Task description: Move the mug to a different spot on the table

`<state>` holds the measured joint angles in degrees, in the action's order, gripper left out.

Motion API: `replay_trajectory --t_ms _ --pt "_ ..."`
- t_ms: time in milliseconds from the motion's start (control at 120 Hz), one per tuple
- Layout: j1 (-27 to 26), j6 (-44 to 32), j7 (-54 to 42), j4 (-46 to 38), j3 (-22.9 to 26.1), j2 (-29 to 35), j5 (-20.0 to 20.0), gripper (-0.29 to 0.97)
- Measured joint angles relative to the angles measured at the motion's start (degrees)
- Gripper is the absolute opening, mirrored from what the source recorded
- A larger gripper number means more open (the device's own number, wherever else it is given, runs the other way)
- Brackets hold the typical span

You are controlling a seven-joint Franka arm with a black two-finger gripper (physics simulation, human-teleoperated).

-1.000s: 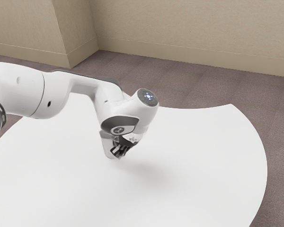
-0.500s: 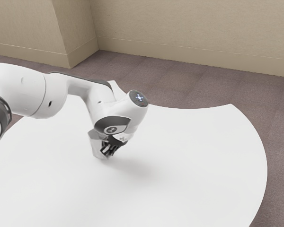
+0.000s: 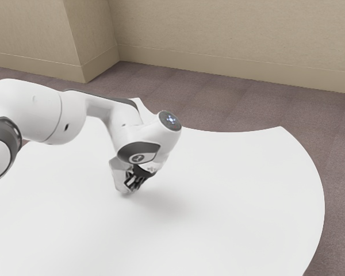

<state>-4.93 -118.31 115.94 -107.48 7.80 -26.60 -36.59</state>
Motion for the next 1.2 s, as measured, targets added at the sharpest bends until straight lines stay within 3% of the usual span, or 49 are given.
replay_trajectory --t_ms 842,1050,1200 --pt "-0.14 0.32 -1.48 2.81 -1.85 -2.81 -0.12 -0.10" --pt "-0.16 -0.61 -0.90 2.76 -1.82 -3.21 -0.35 0.31" --pt "-0.16 -1.37 -0.23 2.52 -1.17 -2.79 2.17 0.50"
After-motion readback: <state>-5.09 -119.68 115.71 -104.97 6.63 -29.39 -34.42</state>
